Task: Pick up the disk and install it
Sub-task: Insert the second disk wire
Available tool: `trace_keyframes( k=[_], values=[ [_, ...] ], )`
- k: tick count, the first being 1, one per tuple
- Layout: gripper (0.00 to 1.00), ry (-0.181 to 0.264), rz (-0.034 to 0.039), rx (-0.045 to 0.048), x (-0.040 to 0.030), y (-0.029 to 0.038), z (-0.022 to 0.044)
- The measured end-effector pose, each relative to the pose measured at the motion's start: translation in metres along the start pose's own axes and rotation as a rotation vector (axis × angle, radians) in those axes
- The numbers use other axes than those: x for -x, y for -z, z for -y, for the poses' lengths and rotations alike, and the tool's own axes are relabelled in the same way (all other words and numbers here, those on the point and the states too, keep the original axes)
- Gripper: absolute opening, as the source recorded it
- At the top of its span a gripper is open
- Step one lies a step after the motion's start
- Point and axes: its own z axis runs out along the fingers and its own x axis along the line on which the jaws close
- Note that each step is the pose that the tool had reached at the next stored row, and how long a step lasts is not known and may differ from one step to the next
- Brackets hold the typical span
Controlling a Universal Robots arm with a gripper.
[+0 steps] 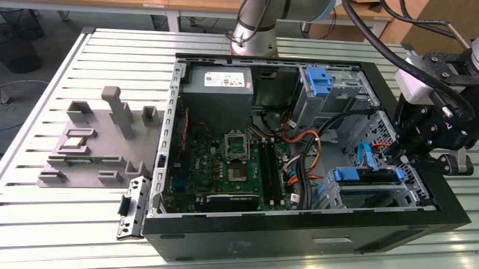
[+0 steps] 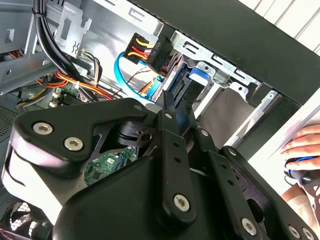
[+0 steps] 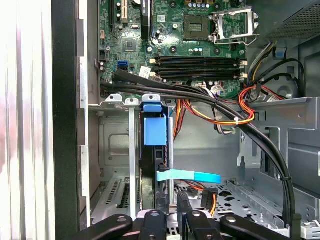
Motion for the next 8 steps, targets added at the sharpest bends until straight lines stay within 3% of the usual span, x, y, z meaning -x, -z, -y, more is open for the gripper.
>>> trace_keyframes(
  k=[8],
  values=[
    [0.24, 0.000, 0.0000, 0.0000, 0.0034, -0.0003, -0.0001]
  ],
)
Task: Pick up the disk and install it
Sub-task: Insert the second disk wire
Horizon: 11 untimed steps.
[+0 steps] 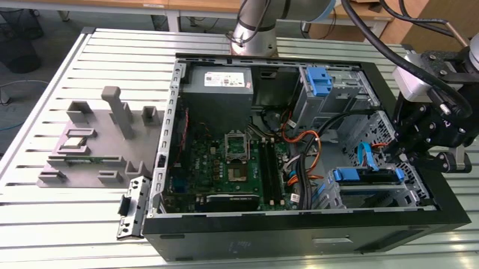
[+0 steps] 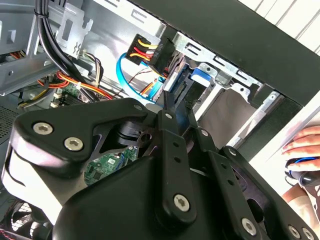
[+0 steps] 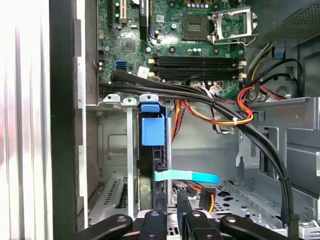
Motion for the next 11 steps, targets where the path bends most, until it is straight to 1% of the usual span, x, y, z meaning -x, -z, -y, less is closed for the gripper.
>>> trace_keyframes(
  k=[8, 11],
  values=[
    [0.24, 0.000, 0.0006, 0.0000, 0.0100, -0.0009, -0.0003],
    [0.24, 0.000, 0.0027, 0.0001, 0.0131, -0.0013, -0.0004]
  ],
)
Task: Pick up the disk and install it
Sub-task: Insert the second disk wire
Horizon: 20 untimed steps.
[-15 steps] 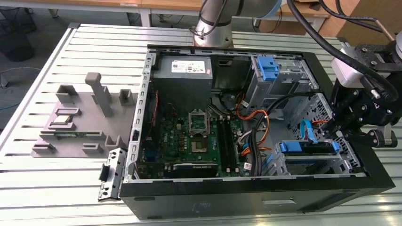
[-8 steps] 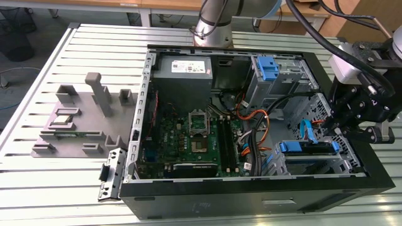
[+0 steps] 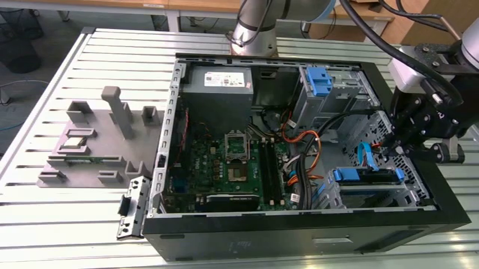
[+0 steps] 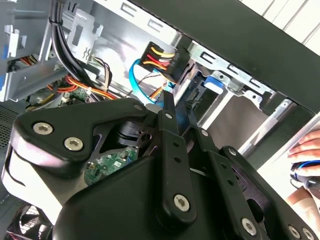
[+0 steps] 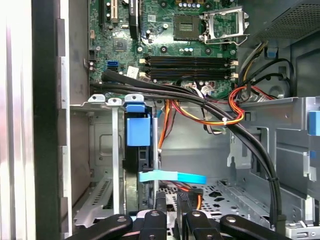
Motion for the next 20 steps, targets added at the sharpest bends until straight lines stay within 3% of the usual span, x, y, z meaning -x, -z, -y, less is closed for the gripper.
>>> trace_keyframes(
  k=[7, 14, 20],
  values=[
    [0.24, 0.000, 0.0031, 0.0001, 0.0077, -0.0008, 0.0017],
    [0.24, 0.000, 0.0030, 0.0001, 0.0111, -0.0012, 0.0081],
    [0.24, 0.000, 0.0034, 0.0001, 0.0122, -0.0013, 0.0089]
  ],
)
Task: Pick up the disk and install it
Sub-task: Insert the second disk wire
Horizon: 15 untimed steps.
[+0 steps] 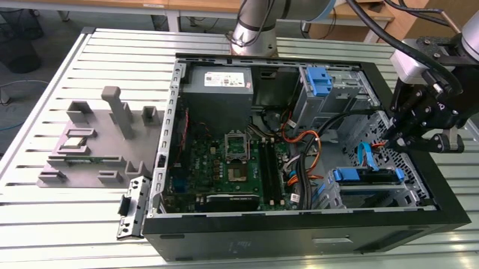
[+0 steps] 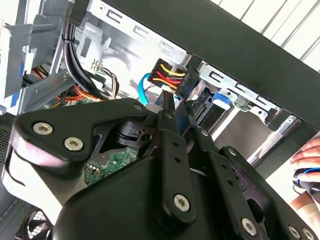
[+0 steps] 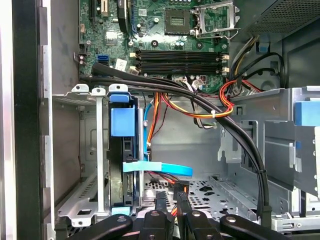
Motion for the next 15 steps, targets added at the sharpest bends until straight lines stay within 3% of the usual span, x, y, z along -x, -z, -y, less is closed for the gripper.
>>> trace_keyframes(
  k=[4, 5, 11, 15],
  values=[
    [0.25, 0.000, 0.0000, 0.0000, 0.0000, 0.0000, 0.0001],
    [0.31, 0.000, 0.0000, 0.0000, 0.0000, 0.0000, 0.0001],
    [0.31, 0.000, 0.0000, 0.0000, 0.0040, -0.0004, 0.0010],
    [0.31, 0.000, -0.0001, 0.0015, 0.0046, -0.0005, 0.0067]
  ],
)
